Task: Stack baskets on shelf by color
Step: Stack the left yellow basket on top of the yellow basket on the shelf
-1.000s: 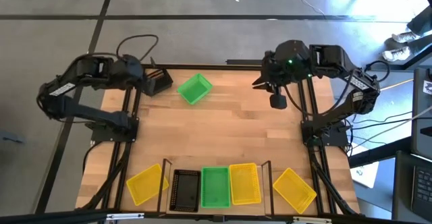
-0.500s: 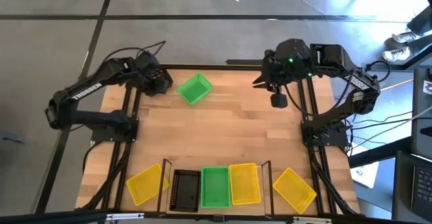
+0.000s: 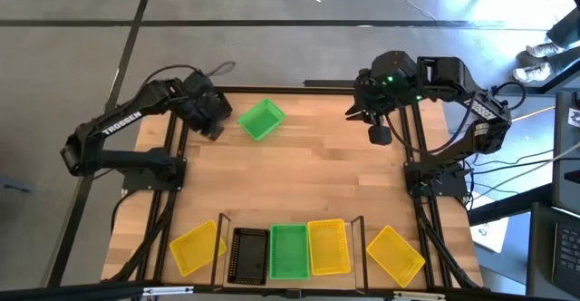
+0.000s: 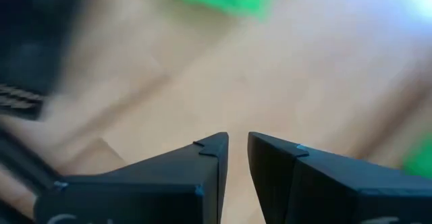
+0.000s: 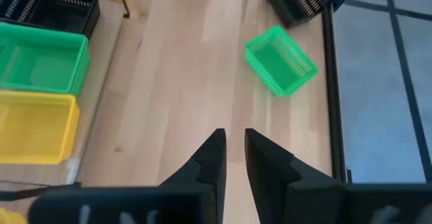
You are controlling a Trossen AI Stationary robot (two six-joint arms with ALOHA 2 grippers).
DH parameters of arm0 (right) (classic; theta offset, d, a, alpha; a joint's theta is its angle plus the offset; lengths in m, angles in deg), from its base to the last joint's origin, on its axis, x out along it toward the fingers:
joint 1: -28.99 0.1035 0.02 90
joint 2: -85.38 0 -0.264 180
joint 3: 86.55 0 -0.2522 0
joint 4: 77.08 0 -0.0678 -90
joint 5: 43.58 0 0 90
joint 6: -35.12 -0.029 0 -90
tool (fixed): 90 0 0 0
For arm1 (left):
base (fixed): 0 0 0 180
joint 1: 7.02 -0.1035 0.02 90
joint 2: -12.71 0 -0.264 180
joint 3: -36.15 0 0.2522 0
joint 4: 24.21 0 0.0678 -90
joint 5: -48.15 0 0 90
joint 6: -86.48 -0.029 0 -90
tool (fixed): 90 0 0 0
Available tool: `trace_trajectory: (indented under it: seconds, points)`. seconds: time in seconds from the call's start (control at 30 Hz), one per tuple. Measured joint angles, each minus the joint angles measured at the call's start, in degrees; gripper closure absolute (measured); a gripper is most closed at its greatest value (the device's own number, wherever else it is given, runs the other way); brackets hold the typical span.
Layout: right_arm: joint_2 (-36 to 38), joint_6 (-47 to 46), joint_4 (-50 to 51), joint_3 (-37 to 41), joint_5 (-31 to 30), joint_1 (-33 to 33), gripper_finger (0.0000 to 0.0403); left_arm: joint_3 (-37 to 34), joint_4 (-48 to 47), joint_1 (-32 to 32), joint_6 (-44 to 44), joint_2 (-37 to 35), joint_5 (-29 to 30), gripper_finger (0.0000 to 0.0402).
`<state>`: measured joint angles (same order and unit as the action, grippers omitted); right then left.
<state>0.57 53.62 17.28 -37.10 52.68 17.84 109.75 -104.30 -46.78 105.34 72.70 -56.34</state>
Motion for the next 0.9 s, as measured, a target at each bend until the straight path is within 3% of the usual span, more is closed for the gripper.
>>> trace_trajectory:
  seconds: [0.17,0.37,0.47,0.6,0.9]
  points:
    - [0.00,-0.28,0.73,0.00,0.02,0.02,0.0347,0.00,-11.97,5.60,-9.87,-0.14,-4.62,0.0352]
    - [-0.02,-0.25,0.13,0.00,0.02,0.02,0.0347,-0.02,-20.93,14.08,-6.72,-3.49,-7.44,0.0352]
    - [-0.02,-0.24,-0.27,0.00,0.02,0.02,0.0347,-0.22,-20.08,18.46,-0.24,-6.75,-10.98,0.0352]
    - [-0.02,-0.24,-0.24,0.00,0.00,0.02,0.0347,-3.02,-17.40,25.44,11.21,-11.56,-10.61,0.0352]
    - [-0.02,-0.20,-0.77,0.00,-0.01,0.02,0.0347,-16.40,4.19,42.12,31.64,-17.42,-11.12,0.0352]
